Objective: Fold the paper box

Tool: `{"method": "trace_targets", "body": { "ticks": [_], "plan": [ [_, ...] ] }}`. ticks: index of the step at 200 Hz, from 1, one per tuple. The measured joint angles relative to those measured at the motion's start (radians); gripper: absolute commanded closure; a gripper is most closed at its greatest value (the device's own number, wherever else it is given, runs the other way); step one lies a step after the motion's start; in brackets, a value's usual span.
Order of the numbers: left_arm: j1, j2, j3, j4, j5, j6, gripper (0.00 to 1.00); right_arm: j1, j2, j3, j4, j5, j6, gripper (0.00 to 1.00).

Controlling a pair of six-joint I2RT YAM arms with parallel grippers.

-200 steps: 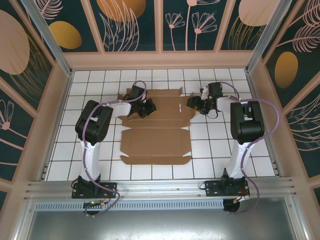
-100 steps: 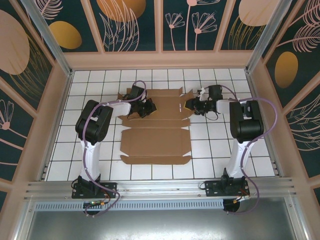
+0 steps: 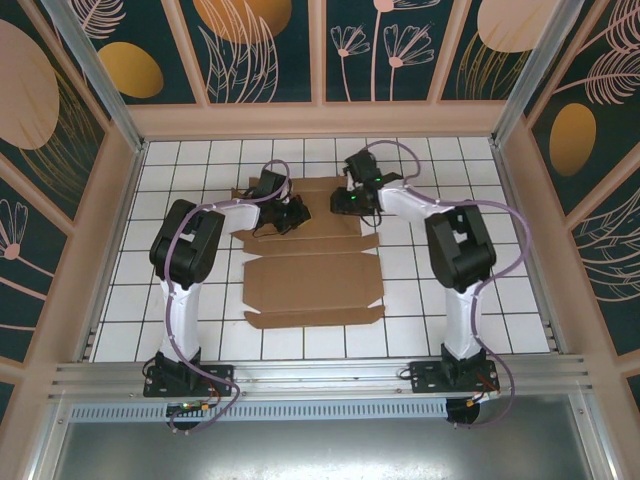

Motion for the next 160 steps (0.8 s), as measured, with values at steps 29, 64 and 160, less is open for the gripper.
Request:
{"method": "trace_targets", "body": {
  "ticks": [29,64,160],
  "plan": [
    [0.0,0.0,0.0,0.0,-0.003,0.0,1.0,0.104,0.144,0.145,-0.097,0.199,-0.016,0.41],
    [0.007,0.001,0.0,0.001,-0.006,0.0,1.0,0.166,0.211,0.244,-0.174,0.381,-0.032,0.36],
    [0.01,0.002,0.0,0.004,-0.005,0.0,1.0,0.158,0.141,0.147,-0.105,0.4,-0.059,0.35]
  ]
}}
